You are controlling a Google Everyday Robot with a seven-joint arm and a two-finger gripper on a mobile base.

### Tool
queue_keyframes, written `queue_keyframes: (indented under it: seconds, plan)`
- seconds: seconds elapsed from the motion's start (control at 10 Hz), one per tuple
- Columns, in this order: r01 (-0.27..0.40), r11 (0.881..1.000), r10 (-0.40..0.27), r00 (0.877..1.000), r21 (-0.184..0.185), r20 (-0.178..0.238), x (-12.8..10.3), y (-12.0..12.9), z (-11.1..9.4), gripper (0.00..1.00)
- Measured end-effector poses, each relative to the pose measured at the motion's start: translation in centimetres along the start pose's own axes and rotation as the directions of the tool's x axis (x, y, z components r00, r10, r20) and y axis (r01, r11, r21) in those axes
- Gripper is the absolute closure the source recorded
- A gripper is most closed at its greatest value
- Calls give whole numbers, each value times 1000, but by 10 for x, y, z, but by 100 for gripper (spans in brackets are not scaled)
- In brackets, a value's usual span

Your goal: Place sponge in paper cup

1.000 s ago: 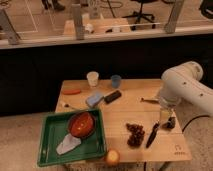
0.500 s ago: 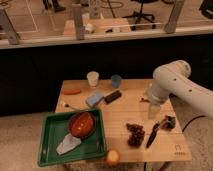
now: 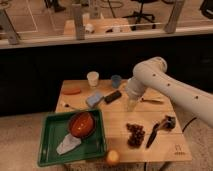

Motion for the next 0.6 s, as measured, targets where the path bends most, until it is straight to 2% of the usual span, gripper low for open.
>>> queue_keyframes:
  seconds: [0.2, 0.6]
  plan:
    - [35, 999, -35, 999, -12, -17, -13, -4, 6, 20]
    - [32, 999, -32, 999, -11, -24, -10, -4, 6, 20]
